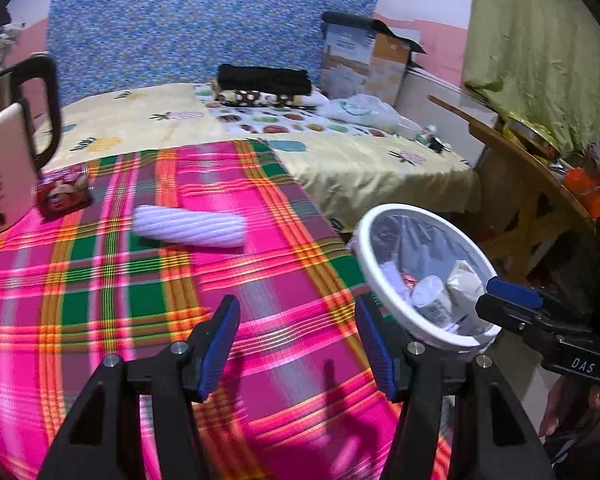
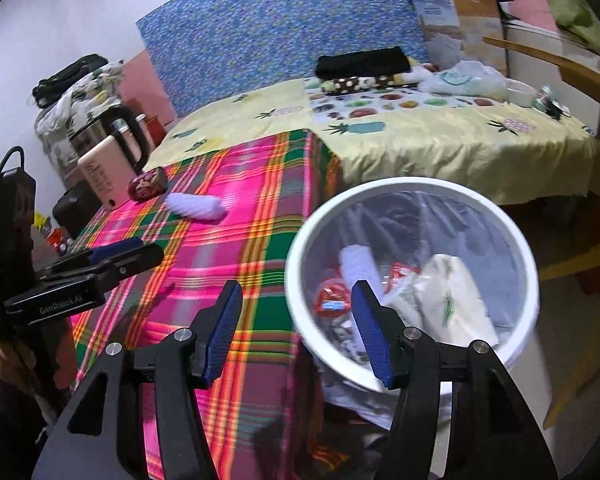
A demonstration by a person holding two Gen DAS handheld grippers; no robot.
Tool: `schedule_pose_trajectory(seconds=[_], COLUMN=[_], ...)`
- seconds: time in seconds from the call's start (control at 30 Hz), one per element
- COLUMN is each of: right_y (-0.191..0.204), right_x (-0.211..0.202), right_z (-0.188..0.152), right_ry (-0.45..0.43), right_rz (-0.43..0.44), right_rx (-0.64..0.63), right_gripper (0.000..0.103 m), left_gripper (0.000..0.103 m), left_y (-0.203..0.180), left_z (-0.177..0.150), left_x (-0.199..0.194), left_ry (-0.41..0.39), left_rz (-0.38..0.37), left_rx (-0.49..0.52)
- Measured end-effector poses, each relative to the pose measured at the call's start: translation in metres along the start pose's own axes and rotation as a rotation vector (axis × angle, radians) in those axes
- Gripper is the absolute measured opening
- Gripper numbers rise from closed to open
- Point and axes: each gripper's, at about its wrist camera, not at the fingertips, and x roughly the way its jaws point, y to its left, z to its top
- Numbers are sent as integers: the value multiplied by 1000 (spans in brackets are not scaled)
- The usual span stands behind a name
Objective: Collect trash
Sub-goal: 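Move both open tools back over the table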
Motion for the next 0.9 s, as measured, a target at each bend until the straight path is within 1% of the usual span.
schedule_pose_trajectory(seconds=[0.2,0.47,0.6,0.9], right_y=[28,69,86,112], right_x=[0,6,15,36], right_z=[2,10,16,33], right_ry=[5,16,40,61], right_rz=[33,61,89,105], right_rx=[-56,-174,-214,-302], right_gripper=[58,58,58,58], left_gripper=[62,62,62,62], left_y=[22,53,67,100], left_z=[-8,-14,-14,-10], left_x=[-20,-41,-48,-51], left_ry=[-17,-33,-38,-33], left_rz=[54,114,135,179], left_rx=[-18,-53,-62,-69])
